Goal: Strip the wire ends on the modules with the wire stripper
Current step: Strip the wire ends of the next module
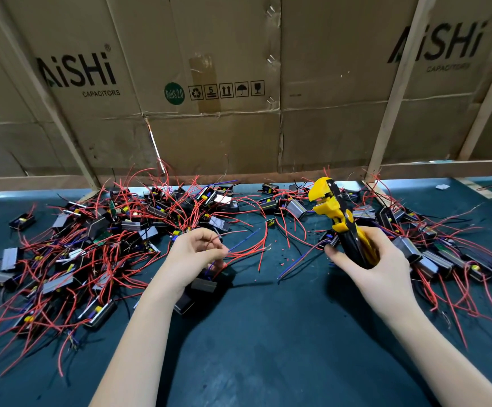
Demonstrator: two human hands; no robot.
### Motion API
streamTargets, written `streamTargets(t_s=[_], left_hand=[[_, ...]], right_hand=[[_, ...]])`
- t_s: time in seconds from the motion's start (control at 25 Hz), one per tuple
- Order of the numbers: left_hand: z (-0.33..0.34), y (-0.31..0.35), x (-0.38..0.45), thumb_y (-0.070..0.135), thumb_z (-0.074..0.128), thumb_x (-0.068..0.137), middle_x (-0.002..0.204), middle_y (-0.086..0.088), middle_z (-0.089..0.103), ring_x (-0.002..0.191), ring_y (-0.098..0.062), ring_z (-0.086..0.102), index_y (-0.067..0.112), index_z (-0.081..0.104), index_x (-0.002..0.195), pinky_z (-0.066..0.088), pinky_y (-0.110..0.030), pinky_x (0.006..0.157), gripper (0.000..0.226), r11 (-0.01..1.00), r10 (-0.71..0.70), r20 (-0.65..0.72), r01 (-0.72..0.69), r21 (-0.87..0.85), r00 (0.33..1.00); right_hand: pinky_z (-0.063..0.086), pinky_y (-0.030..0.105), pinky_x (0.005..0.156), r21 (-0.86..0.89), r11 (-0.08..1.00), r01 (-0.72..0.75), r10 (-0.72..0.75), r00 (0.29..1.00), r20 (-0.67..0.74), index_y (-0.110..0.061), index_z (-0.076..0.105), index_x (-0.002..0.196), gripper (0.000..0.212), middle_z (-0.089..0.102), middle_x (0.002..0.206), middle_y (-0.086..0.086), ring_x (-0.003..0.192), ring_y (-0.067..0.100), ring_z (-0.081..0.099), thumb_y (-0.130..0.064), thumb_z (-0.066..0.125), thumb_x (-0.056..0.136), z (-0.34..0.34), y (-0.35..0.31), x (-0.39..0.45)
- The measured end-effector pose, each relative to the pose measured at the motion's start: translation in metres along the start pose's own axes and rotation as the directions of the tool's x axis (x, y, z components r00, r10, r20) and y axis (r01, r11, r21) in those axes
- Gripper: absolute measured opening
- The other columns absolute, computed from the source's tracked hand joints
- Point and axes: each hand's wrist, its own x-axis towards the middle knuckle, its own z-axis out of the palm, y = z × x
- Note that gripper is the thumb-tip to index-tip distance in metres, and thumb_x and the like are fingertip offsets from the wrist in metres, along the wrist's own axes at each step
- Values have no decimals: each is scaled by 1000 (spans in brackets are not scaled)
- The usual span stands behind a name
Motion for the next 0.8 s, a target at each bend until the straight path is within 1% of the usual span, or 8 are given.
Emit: streamTargets(t_s=[0.08, 0.24, 0.36, 0.48, 0.56, 0.64, 0.72, 0.8], left_hand=[[1, 2, 1, -9, 63, 84, 68, -5, 61, 50, -13, 58, 8, 57, 85, 41, -18, 51, 18, 996, -9, 9, 10, -93, 1000], [2, 4, 4, -2, 64, 77, 67, -1, 51, 47, -11, 37, 5, 61, 99, 33, -22, 51, 23, 954, -24, 86, 49, -296, 996], [1, 0, 1, 5, 76, 72, 61, 3, 45, 48, -9, 33, 6, 64, 106, 29, -20, 49, 36, 991, 22, 197, 5, -133, 980], [4, 1, -5, 13, 80, 80, 54, 5, 36, 50, -9, 32, 15, 72, 86, 26, -21, 49, 10, 998, 26, 233, -40, 57, 972], [4, 1, -2, 22, 73, 86, 51, 9, 42, 47, -7, 31, 20, 72, 70, 25, -21, 49, 17, 993, 21, 61, -28, 115, 998], [1, 1, 2, 21, 69, 91, 48, 9, 49, 45, -7, 36, 19, 70, 73, 31, -23, 51, 18, 990, 75, -204, -49, 129, 976], [-3, -1, 3, 17, 69, 89, 55, 6, 55, 53, -14, 48, 17, 65, 95, 39, -28, 62, 7, 969, 190, -430, -100, 225, 882], [-9, -1, -1, 25, 78, 81, 67, 7, 56, 67, -20, 55, 16, 58, 110, 41, -33, 69, 36, 913, 282, -550, -44, 405, 786]], right_hand=[[39, 2, 70, -3, 1000, 2, -2, 1000, 0, -26, 65, 96, 32, 67, 84, -25, 78, -9, 60, -28, 84, 70, 0, 0, 0], [39, 2, 70, -13, 1000, -11, 11, 1000, -6, -27, 65, 95, 33, 68, 85, -23, 79, -7, 61, -33, 84, 69, 0, 0, 0], [39, 2, 70, -17, 1000, -18, 18, 1000, -2, -28, 65, 95, 32, 67, 85, -24, 79, -7, 60, -33, 84, 69, 1, 0, 0], [39, 2, 70, -18, 999, -28, 28, 1000, -4, -28, 65, 95, 32, 68, 84, -23, 79, -7, 60, -31, 85, 70, 0, 1, 0], [39, 2, 70, -22, 999, -28, 28, 1000, -1, -28, 65, 95, 32, 68, 85, -24, 79, -8, 60, -30, 85, 70, 0, 0, 0], [38, 1, 70, -25, 999, -22, 22, 1000, 1, -28, 65, 95, 31, 67, 84, -26, 79, -9, 60, -29, 84, 70, 0, -1, 0], [38, 1, 70, -27, 999, -21, 21, 1000, -2, -26, 65, 96, 32, 67, 84, -28, 79, -10, 60, -28, 84, 70, 0, -1, 0], [38, 1, 71, -27, 999, -23, 23, 1000, -2, -25, 65, 97, 33, 68, 86, -27, 80, -10, 60, -28, 84, 70, 0, -1, 0]])
